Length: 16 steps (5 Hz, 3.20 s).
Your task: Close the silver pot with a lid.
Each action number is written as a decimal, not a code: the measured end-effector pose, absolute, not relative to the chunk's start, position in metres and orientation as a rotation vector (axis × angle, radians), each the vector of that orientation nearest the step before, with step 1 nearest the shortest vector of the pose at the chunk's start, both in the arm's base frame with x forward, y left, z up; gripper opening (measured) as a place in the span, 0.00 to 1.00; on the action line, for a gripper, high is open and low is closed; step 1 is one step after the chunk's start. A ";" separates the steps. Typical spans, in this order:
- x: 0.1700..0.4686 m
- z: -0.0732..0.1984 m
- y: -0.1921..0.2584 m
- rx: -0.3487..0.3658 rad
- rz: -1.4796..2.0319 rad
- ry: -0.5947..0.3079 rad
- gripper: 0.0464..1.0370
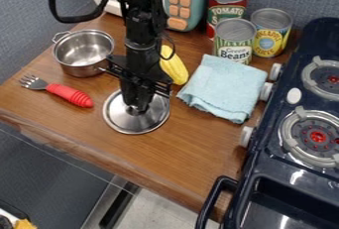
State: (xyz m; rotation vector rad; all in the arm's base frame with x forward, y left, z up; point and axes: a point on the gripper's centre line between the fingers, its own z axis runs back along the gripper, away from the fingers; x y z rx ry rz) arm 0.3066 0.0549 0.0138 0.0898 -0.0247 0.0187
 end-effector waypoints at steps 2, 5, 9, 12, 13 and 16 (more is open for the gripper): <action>0.313 0.045 0.060 0.030 0.064 -0.036 0.22; 0.327 0.070 0.078 0.057 0.083 -0.067 0.22; 0.342 0.109 0.124 0.137 0.152 -0.114 0.22; 0.351 0.087 0.158 0.087 0.181 -0.037 0.22; 0.358 0.078 0.163 0.085 0.192 -0.001 0.22; 0.359 0.065 0.177 0.093 0.213 0.052 0.22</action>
